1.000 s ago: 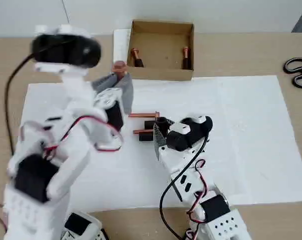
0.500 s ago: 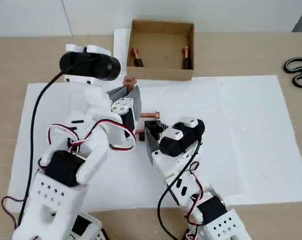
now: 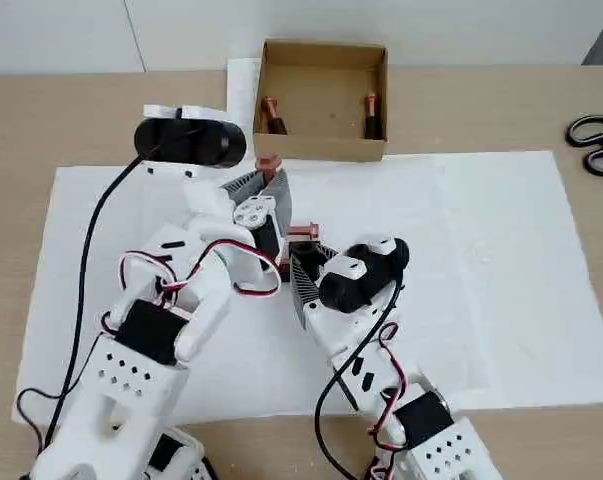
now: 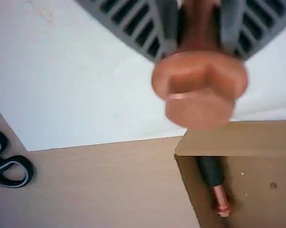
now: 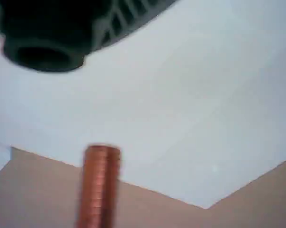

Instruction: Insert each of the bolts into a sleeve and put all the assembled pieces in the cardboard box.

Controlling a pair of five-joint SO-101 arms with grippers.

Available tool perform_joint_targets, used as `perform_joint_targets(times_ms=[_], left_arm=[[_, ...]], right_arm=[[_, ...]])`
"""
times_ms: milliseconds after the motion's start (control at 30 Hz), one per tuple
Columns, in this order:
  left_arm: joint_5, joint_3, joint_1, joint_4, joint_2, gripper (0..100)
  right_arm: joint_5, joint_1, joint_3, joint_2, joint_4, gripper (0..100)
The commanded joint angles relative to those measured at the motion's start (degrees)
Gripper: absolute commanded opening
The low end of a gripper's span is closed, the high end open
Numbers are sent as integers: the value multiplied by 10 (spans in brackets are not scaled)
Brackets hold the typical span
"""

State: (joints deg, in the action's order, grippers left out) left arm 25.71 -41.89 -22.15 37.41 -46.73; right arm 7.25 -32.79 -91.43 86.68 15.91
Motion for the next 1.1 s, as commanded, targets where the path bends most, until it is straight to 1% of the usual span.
perform_joint_targets(times_ms=[0, 133, 500, 700, 833, 967, 1067], left_arm=[[3, -7, -15, -42, -14, 6], [3, -26, -35, -50, -11, 6], [3, -47, -37, -55, -10, 6], [3, -99, -36, -121, -11, 6], [4, -104, -36, -129, -11, 6], [45, -101, -36, -127, -11, 6], [49, -99, -36, -113, -12, 6]], right_arm=[[6, -5, 3, 12, -15, 4], [6, -5, 3, 12, -15, 4], [6, -5, 3, 12, -15, 4], [6, -5, 3, 12, -15, 4], [6, -5, 3, 12, -15, 4], [6, -5, 3, 12, -15, 4], [6, -5, 3, 12, -15, 4]])
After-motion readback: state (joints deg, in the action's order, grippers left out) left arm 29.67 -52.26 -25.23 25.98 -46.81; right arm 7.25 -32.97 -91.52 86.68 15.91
